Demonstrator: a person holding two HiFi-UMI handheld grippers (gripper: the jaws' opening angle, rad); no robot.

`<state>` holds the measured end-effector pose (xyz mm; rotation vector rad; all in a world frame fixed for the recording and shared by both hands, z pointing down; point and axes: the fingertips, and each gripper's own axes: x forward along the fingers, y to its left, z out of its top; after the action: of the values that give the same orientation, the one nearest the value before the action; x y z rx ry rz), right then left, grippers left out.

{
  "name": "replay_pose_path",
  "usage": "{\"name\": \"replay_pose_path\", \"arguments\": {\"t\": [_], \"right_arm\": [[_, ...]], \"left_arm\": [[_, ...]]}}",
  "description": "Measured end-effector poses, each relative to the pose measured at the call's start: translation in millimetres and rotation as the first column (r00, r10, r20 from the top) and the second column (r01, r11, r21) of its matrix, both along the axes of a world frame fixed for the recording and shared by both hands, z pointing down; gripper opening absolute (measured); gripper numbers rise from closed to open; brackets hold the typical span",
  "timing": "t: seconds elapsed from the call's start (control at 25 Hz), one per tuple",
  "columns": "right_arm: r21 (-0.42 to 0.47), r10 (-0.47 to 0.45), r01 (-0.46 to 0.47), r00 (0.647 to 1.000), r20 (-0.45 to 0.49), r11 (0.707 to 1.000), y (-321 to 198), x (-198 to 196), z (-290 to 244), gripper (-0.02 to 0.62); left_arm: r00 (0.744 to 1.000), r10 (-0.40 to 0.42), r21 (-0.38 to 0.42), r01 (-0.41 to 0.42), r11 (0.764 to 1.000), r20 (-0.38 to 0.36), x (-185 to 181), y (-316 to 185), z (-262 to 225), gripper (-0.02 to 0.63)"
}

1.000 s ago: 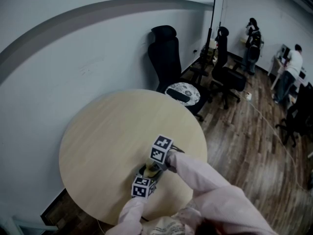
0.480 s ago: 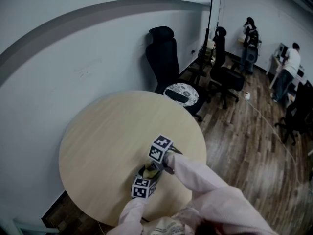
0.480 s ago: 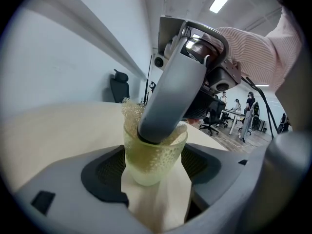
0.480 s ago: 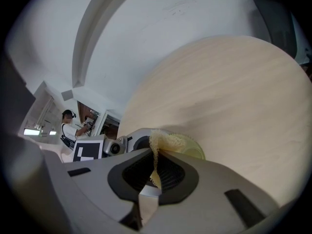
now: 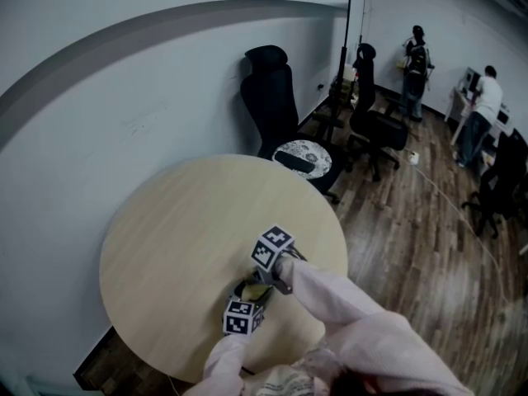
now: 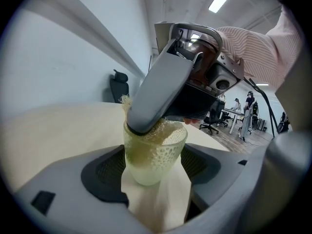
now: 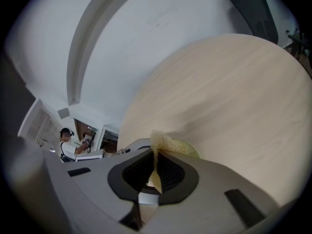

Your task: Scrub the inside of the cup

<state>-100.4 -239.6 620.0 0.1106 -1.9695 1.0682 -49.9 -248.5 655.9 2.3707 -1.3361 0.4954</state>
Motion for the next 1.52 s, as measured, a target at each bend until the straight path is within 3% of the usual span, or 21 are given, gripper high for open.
{"name": "replay_pose_path", "arguments": {"t": [0.24,0.36,0.56,0.92,1.08,1.16,1.44,1.52], "right_arm": [[0.007,0.076,-0.076,0.997,0.01,0.997,-6,1,1,0.028],[0.033,0.059,-0.059,0.998,0.003,0.998,-4,4,1,0.028],[0.109,-0.085,0.084,0.996,0.006,0.99,2,12,-1,0.028],[0.227,-0.347,0.351,0.936,-0.059,0.908,8,23,-5,0.028],[0.273,-0.464,0.471,0.881,-0.092,0.839,10,26,-7,0.028],[0.303,-0.527,0.532,0.843,-0.104,0.791,12,27,-10,0.028],[0.415,-0.72,0.727,0.661,-0.211,0.546,11,34,-10,0.028],[0.427,-0.75,0.759,0.618,-0.235,0.491,12,34,-11,0.028]], "left_arm": [[1.0,0.006,0.002,-0.006,1.0,0.002,0,-1,3,0.348],[1.0,0.011,0.001,-0.011,1.0,-0.001,0,1,1,0.348],[1.0,0.017,0.001,-0.017,1.0,0.0,-1,1,4,0.348],[1.0,0.029,-0.007,-0.029,1.0,0.003,2,3,6,0.348],[0.999,0.033,-0.007,-0.033,0.999,-0.005,2,3,2,0.348],[0.999,0.034,-0.007,-0.034,0.999,-0.004,2,3,2,0.348],[0.999,0.033,-0.008,-0.033,0.999,-0.004,2,2,1,0.348],[0.999,0.033,-0.009,-0.033,0.999,-0.004,2,2,2,0.348]]}}
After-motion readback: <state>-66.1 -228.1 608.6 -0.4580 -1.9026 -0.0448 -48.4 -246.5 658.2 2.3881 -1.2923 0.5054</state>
